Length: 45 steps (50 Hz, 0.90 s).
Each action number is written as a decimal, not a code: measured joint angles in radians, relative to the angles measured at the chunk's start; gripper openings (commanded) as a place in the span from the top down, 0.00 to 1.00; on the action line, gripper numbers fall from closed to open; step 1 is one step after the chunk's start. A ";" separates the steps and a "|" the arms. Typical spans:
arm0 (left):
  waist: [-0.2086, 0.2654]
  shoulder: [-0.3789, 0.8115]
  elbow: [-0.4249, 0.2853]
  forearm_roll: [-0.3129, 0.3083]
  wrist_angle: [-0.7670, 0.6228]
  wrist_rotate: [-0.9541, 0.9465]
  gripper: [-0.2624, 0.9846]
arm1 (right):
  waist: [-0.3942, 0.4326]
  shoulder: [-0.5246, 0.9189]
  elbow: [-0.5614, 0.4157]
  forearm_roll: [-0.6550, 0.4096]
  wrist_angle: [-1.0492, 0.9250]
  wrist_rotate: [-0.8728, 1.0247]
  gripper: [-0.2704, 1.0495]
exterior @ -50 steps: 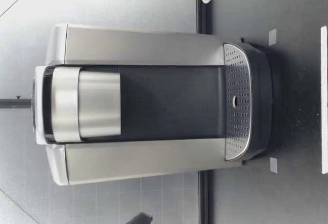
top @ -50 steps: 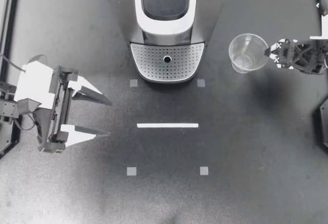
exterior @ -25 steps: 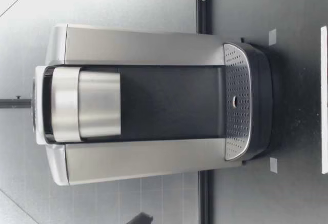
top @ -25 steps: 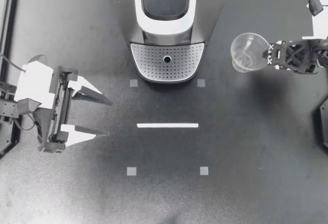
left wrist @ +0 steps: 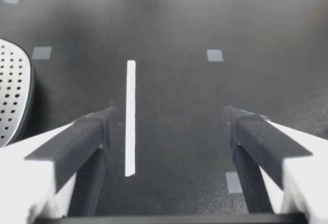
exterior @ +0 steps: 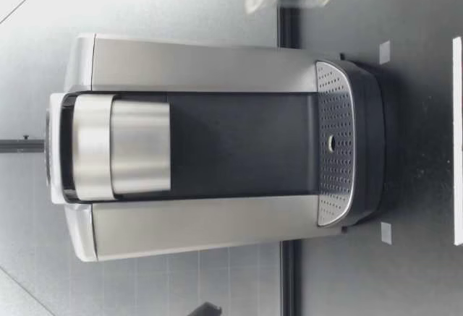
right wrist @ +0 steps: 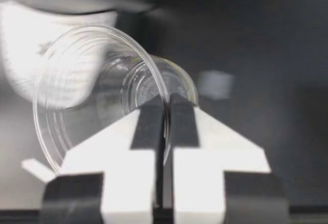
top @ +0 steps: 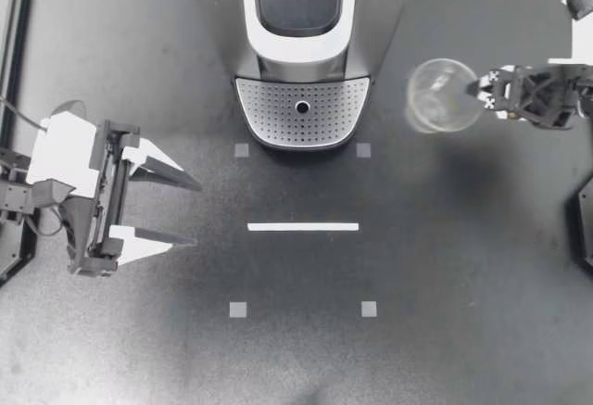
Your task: Place the coffee capsule inside the capsule container, then place the cup onto the center of the cup tray, then push the 'Hot Water' and 'Travel Mug' buttons.
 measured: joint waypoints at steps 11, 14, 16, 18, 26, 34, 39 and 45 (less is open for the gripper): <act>0.000 0.002 0.000 0.000 0.000 0.003 0.23 | 0.114 0.107 -0.107 0.000 -0.026 0.063 0.74; 0.000 0.002 0.002 0.000 0.000 0.000 0.23 | 0.126 0.152 -0.140 0.002 -0.041 0.063 0.74; 0.000 0.000 0.002 0.000 0.000 0.003 0.23 | 0.130 0.178 -0.156 0.000 -0.051 0.063 0.74; 0.000 0.002 0.002 0.000 0.000 0.003 0.23 | 0.130 0.207 -0.178 0.000 -0.066 0.064 0.74; 0.000 0.002 0.000 0.002 0.000 0.003 0.23 | 0.132 0.296 -0.245 0.002 -0.098 0.067 0.74; 0.000 0.002 0.005 0.002 -0.002 0.003 0.23 | 0.135 0.373 -0.314 0.002 -0.103 0.067 0.74; 0.000 0.002 0.012 0.000 -0.002 0.003 0.23 | 0.137 0.410 -0.341 0.000 -0.104 0.067 0.74; 0.000 0.002 0.020 0.000 -0.003 0.003 0.23 | 0.138 0.437 -0.359 0.002 -0.103 0.069 0.74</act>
